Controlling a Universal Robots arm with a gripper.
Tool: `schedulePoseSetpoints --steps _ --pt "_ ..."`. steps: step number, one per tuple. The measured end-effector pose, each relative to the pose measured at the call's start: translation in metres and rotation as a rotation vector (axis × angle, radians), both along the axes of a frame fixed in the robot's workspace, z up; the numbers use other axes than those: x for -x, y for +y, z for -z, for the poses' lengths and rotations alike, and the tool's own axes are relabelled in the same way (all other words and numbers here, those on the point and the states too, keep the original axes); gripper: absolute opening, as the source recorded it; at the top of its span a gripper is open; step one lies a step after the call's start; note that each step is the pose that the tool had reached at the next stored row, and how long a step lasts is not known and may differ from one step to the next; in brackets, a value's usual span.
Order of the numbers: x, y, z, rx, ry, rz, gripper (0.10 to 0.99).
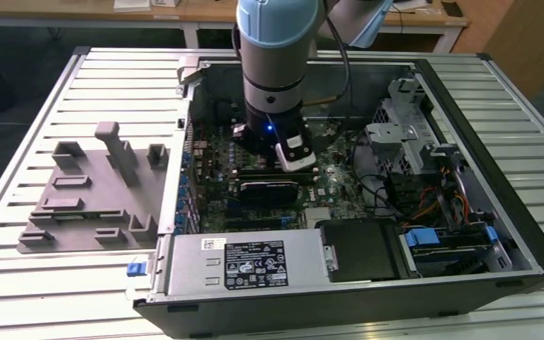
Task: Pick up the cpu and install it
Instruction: 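Install the second cpu locking lever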
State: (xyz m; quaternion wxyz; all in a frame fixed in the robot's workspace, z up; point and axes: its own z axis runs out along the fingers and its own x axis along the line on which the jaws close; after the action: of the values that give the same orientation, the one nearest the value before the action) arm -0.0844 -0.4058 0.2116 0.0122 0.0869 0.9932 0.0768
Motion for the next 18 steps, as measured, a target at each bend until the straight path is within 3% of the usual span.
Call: schedulePoseSetpoints --steps 8,10,13,18 --pt "0.0055 -0.0092 0.0015 -0.015 -0.0003 -0.016 0.106" --pt "0.0070 -0.0096 0.0025 -0.025 -0.0002 -0.021 0.106" --pt "0.0081 -0.0096 0.0037 -0.057 -0.0004 -0.029 0.106" --pt "0.0104 -0.0100 0.0058 -0.066 -0.0003 -0.038 0.106"
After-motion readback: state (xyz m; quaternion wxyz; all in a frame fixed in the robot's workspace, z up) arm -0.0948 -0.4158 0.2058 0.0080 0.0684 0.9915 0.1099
